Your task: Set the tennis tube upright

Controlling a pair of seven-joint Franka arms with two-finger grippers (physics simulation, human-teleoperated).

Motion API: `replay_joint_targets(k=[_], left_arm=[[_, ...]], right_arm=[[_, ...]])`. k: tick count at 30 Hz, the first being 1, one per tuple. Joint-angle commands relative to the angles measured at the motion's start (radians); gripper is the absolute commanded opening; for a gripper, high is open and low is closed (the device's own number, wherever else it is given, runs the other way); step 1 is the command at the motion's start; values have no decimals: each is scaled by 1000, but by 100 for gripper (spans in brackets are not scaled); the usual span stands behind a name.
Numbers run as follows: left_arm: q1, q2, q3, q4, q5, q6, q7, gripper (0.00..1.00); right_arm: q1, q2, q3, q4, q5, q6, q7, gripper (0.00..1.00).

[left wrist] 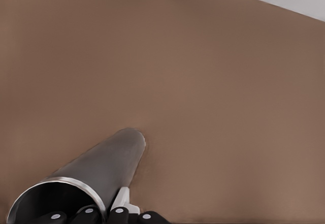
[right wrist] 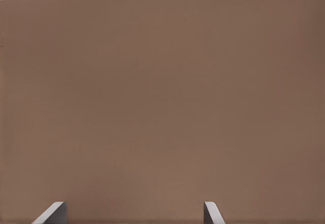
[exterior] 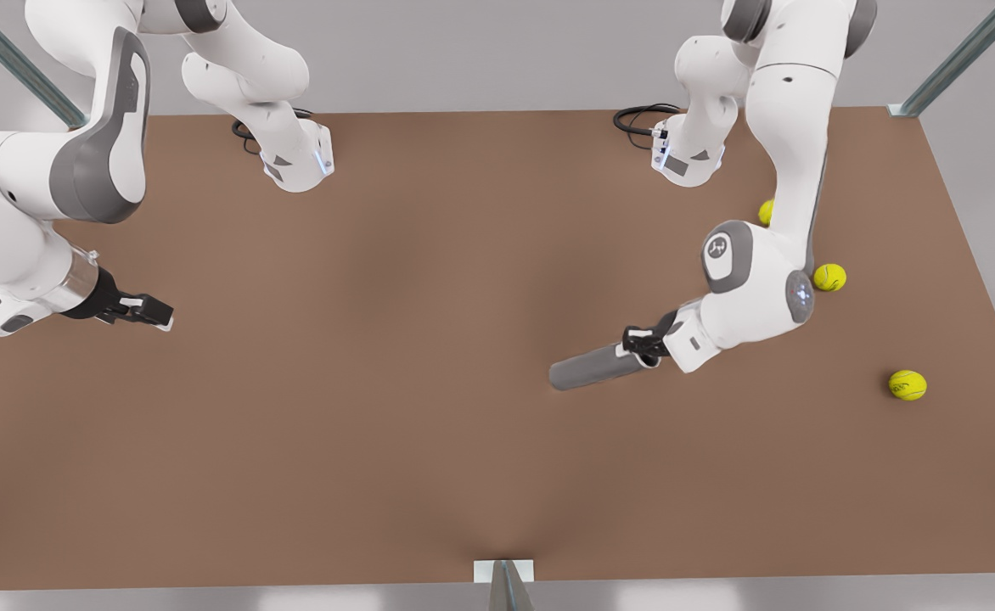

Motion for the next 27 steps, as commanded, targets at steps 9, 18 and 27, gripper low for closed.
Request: replay_joint_targets(k=[9,18,27], left_arm=[[2,-3,16,32,499,-161,-376,21],[2,11,16,32,566,-174,-380,21],[2,35,16,61,559,-174,-363,58]], right_arm=[[4,-3,1,2,1,-1,24,100],[4,-1,1,2,1,-1,23,100],[6,-1,1,2,1,-1,23,100]])
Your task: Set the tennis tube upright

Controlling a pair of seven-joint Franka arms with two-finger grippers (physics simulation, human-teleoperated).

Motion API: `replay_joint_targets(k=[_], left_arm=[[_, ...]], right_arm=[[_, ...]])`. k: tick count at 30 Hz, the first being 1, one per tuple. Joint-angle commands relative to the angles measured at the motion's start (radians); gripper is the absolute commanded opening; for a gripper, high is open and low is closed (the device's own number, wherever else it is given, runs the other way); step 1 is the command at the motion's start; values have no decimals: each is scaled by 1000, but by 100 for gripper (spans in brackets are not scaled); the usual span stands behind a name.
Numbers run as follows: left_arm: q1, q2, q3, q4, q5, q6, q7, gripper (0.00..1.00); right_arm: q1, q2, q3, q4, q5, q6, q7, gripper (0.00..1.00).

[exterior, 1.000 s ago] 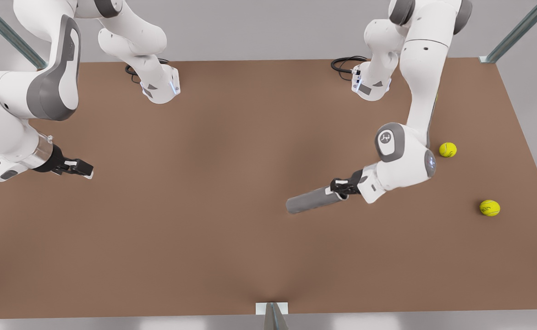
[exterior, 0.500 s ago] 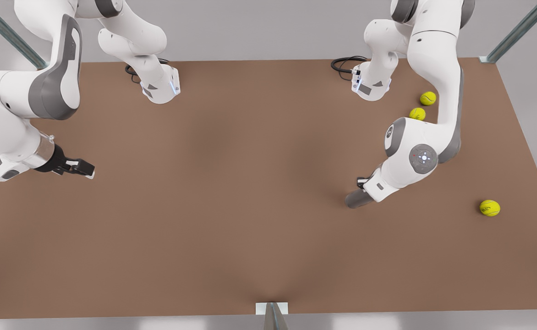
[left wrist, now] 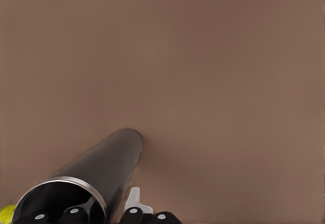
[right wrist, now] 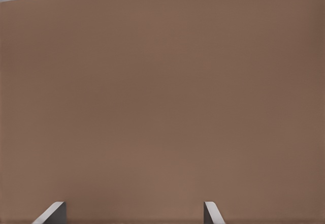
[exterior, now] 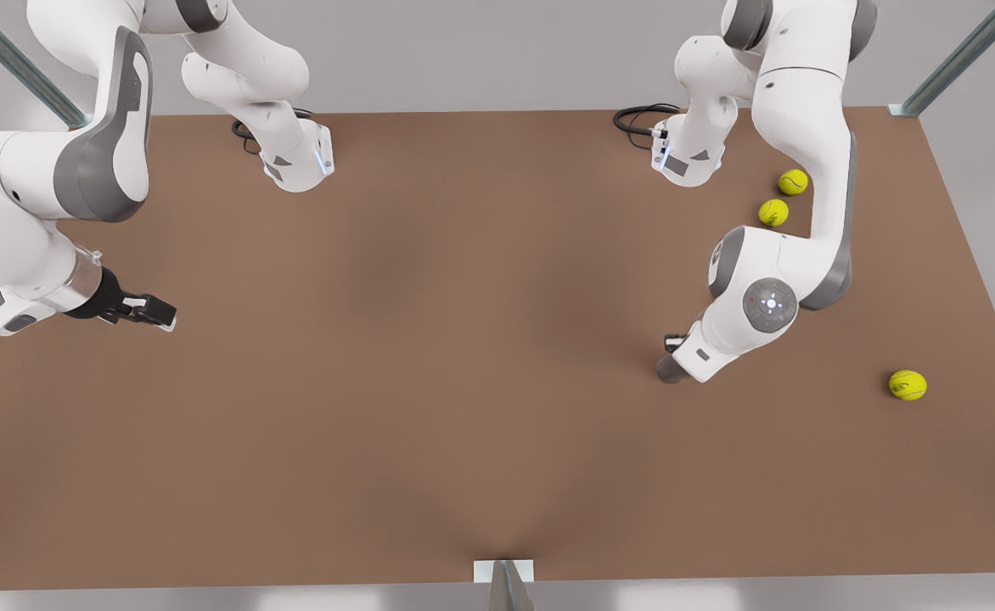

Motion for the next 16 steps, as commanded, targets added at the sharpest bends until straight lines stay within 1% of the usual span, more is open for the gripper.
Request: replay_joint_targets(k=[1,2,4,5,6,9,10,11,12,14,16], left_arm=[[0,1,-2,5,8,-5,-74,70],[0,1,0,5,8,-5,-73,82],[0,-1,0,5,11,-11,-71,100],[0,-6,-2,11,12,-21,-68,100],[0,-15,-3,51,16,-104,-65,100],[0,-67,-11,227,22,-437,-57,100],[0,-116,-14,235,17,-468,16,100],[3,-185,6,226,11,-506,208,100],[9,-232,50,205,-4,-489,259,100],[9,-312,70,77,8,-376,260,100],[9,-319,64,90,11,-410,246,100]], right_arm=[[0,-1,0,0,1,0,6,100],[0,-1,0,0,1,0,6,100],[0,-1,0,0,1,0,6,100],[0,-1,0,0,1,0,6,100],[-1,-1,0,0,1,0,6,100],[-5,-1,0,0,1,-2,5,100],[-3,-1,0,0,1,-2,5,100],[-3,-1,0,0,1,-2,5,100],[-3,-1,0,0,1,-2,5,100],[-1,-1,0,0,1,-2,5,100],[-1,-1,0,0,1,-2,5,100]])
